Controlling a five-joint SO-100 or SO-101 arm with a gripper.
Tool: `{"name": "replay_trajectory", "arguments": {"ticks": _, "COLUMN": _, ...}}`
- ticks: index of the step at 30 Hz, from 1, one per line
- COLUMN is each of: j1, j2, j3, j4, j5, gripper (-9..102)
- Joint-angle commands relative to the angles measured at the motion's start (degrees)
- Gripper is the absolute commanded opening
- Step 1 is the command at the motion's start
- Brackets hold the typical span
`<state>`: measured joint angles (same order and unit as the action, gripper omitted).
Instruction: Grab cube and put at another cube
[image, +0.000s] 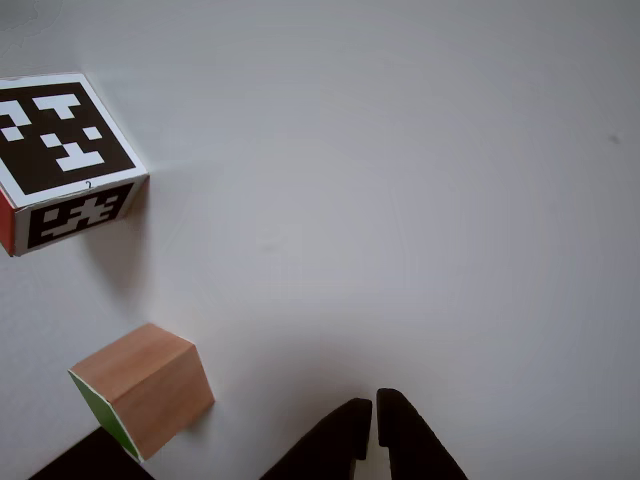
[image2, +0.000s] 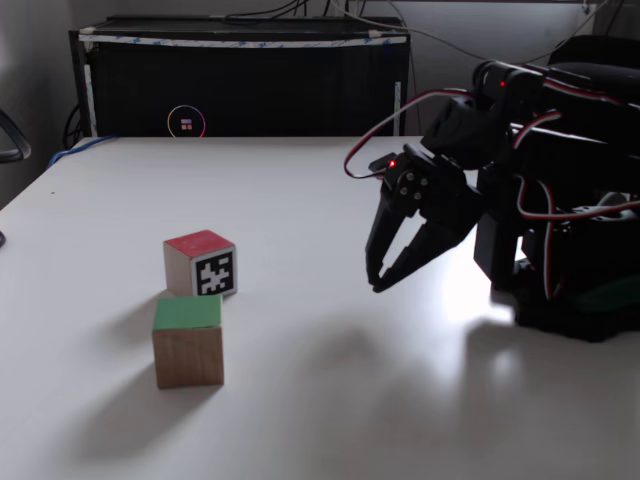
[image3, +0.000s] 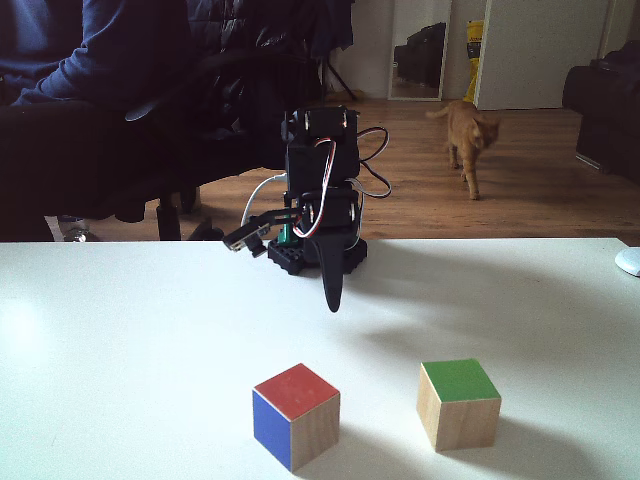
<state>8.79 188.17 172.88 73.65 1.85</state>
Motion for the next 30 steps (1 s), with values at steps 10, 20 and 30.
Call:
{"name": "replay_trajectory", "arguments": {"ticks": 10, "j1": -1.7, "j2": 0.3, "j3": -2.8, "j4": 0.2, "j5": -0.4, "gripper": 0}}
{"name": "replay_trajectory", "arguments": {"ticks": 20, "j1": -1.5, "j2": -2.5, "j3": -8.3, "j4": -8.2, "j5": -2.5, "gripper": 9}}
{"name": "replay_trajectory", "arguments": {"ticks": 30, "j1": -8.9, "j2": -53.8, "j3": -43.9, "j4": -10.0, "j5": 9.1, "gripper": 17}}
